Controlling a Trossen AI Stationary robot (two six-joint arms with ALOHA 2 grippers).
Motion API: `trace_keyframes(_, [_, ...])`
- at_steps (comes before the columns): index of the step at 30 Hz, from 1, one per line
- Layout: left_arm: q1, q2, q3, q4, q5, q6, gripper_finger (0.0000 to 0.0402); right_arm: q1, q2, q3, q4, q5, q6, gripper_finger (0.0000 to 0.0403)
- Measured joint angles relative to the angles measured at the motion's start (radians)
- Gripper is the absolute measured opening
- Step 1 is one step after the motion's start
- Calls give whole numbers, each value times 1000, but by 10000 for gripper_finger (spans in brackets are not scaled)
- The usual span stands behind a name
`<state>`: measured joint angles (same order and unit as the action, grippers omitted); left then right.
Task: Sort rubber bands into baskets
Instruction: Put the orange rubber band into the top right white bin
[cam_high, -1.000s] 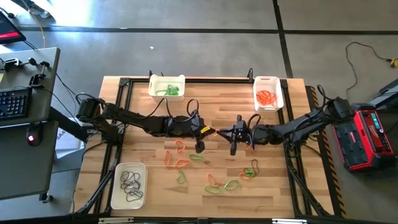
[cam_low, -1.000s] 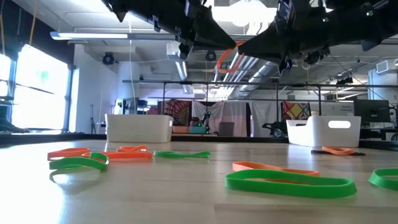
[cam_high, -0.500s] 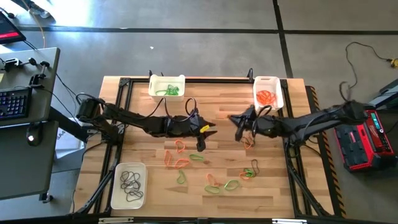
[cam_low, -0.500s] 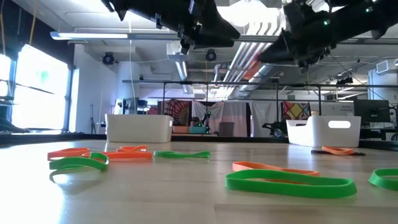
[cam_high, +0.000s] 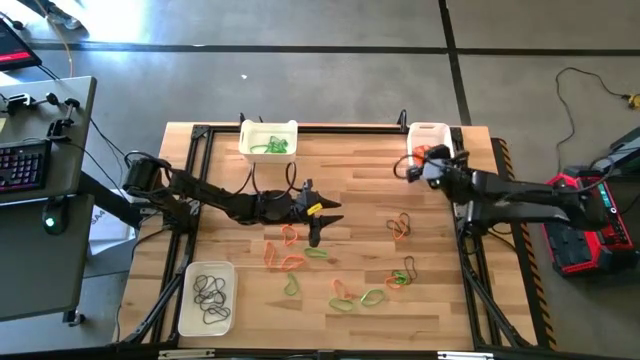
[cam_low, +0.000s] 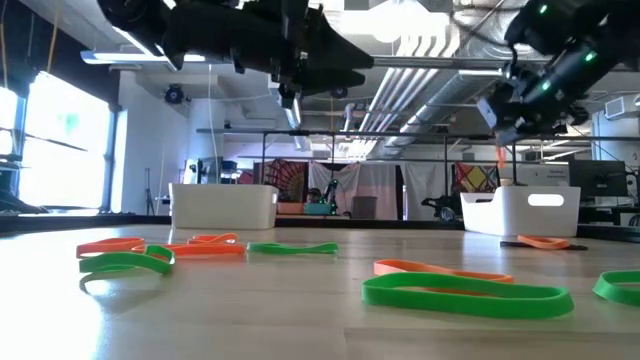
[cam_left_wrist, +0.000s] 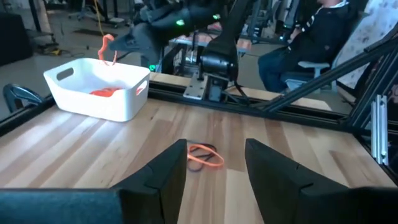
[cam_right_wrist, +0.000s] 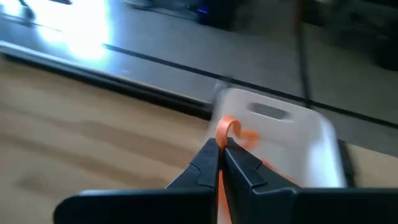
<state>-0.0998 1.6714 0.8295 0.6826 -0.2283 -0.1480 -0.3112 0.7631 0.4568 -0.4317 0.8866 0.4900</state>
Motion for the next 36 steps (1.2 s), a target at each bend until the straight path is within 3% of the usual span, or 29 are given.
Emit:
trace_keyframes(4, [-3, 0, 0, -1, 0, -5, 156, -145, 31, -10, -5, -34, -25, 0])
trace_keyframes(9, [-15, 0, 0, -4, 1, 11, 156, -317, 110, -13, -20, -211, -20, 18])
trace_keyframes(14, [-26, 0, 0, -6, -6, 12, 156, -408, 198, -13, -5, -303, -45, 80])
trace_keyframes(19, [-26, 0, 0, -35, -17, 11, 156, -411, 207, 21, -23, -312, -85, 151])
trace_keyframes(22, [-26, 0, 0, -47, -18, 11, 156, -382, 190, 76, -90, -326, -89, 181])
trace_keyframes(26, [-26, 0, 0, -54, -18, 11, 156, -277, 154, 145, -154, -424, -91, 199])
trace_keyframes(31, [-26, 0, 0, -67, -18, 11, 156, -58, 94, 163, -157, -564, -56, 201])
trace_keyframes(36, [-26, 0, 0, -67, -18, 3, 156, 197, 103, 125, -214, -592, 58, 201])
